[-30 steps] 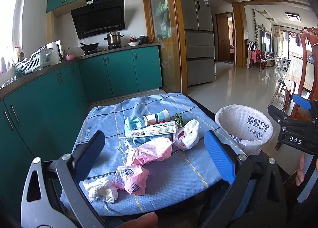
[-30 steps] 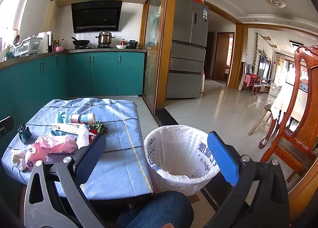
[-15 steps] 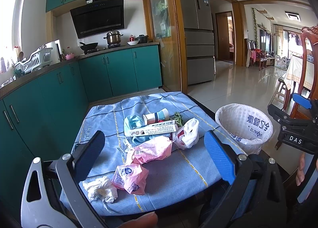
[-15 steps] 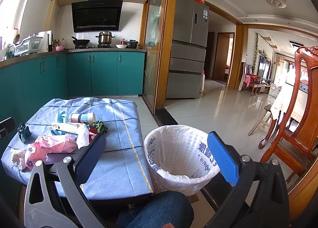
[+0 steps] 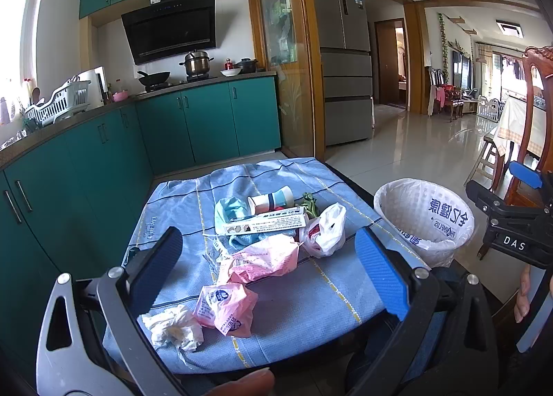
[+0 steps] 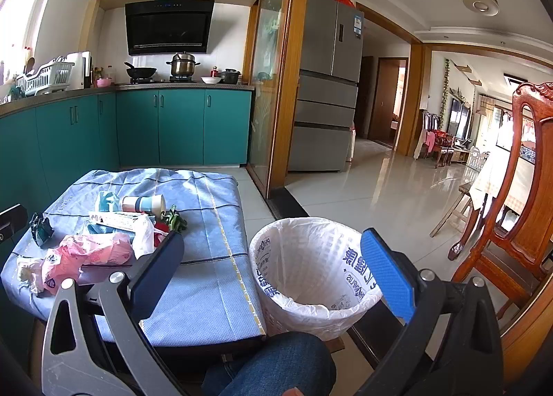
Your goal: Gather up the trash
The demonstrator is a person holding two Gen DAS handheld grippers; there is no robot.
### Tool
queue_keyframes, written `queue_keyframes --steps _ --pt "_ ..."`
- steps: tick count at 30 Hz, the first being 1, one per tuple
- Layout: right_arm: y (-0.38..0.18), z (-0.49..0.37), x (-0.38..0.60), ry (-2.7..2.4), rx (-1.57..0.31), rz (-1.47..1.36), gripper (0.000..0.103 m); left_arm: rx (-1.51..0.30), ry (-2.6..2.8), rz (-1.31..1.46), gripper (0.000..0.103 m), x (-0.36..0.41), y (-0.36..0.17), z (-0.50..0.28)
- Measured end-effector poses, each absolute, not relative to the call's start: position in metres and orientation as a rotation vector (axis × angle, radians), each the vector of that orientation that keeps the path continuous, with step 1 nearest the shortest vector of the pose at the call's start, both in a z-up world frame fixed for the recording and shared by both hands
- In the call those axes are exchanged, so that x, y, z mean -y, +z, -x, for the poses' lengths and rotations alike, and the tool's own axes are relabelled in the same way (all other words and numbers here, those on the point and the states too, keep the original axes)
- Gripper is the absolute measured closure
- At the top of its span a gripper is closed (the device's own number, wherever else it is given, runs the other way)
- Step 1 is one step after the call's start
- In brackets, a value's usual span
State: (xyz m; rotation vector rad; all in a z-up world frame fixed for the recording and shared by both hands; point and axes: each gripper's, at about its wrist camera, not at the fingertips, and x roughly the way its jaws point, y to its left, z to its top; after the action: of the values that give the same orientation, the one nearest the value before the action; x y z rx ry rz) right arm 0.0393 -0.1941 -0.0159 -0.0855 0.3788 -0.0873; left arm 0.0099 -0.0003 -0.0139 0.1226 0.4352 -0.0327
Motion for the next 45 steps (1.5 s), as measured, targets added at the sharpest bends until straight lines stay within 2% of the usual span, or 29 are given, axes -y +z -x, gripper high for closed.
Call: queue_keyframes --steps 45 --pt "-0.0164 -0.0476 0.1851 -0.079 -0.392 0.109 0.003 -0.462 -0.032 -0.119 0.003 -0.0035 -0.0150 -0.0183"
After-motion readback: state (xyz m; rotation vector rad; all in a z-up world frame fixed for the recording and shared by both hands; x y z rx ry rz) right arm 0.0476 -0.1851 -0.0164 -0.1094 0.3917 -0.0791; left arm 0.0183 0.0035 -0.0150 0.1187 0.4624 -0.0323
